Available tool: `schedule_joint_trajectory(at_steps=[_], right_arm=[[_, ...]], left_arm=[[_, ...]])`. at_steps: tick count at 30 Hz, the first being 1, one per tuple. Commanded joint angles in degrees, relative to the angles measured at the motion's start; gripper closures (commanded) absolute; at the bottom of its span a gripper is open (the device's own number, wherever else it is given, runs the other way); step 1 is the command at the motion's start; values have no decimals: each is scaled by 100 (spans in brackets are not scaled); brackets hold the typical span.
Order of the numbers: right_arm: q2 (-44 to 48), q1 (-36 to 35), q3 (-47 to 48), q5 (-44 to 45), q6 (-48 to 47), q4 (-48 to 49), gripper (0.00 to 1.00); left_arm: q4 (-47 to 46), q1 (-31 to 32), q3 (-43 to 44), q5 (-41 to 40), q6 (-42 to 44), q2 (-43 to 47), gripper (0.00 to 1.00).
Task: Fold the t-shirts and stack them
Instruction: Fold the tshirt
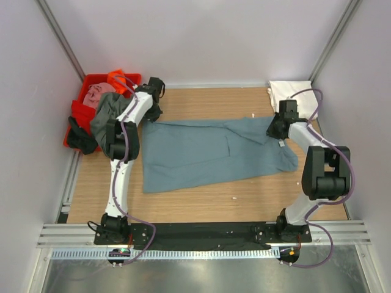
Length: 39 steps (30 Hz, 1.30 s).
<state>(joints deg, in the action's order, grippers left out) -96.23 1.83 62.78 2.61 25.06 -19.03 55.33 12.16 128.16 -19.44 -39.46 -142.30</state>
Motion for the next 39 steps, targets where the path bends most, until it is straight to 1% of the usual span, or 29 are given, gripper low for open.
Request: schedule_joint_trajectory(at_steps=[1,3,4,6,7,9,10,12,18,21,22,24,25,33,35,36,39], right_arm=[[456,11,532,424,-265,-268,99],[464,11,638,363,-291,-303,99],[430,11,682,258,-326,-330,96],[228,11,910,-23,-405,-583,84],[157,11,989,-85,-414,-663,72],[16,11,1008,-103,-432,-690,66],[7,11,973,-94,-432,-673,64],[-19,20,841,-59,-406,-568,63],[-282,20,850,-191,-397,-453,63],[-458,46,850,-94,-379,-400,57],[-580,46,867,-33,-379,-400,50],[-678,63,920,2,-396,-409,44],[-765,90,946,37,-405,-409,42],[-854,116,902,2,-423,-374,43],[-845,116,911,11,-414,-356,44],[-793,108,911,20,-414,-330,46],[-731,116,893,3,-405,-260,59]], left_arm=[[232,14,148,-86,158,589,100],[285,23,131,-77,158,633,100],[294,32,113,-86,167,685,100],[320,49,87,-95,193,721,100],[320,49,78,-104,185,730,100],[338,58,34,-112,211,765,100],[338,67,8,-112,220,774,100],[338,76,-89,-112,246,809,100],[294,102,-309,-139,255,914,100],[303,137,-353,-148,281,967,100],[312,155,-370,-174,307,985,100],[294,181,-397,-191,325,994,100],[311,190,-397,-192,334,994,100],[277,207,-458,-200,343,985,100],[277,216,-458,-200,343,976,100],[276,216,-458,-209,343,967,100],[276,216,-467,-218,343,967,100]])
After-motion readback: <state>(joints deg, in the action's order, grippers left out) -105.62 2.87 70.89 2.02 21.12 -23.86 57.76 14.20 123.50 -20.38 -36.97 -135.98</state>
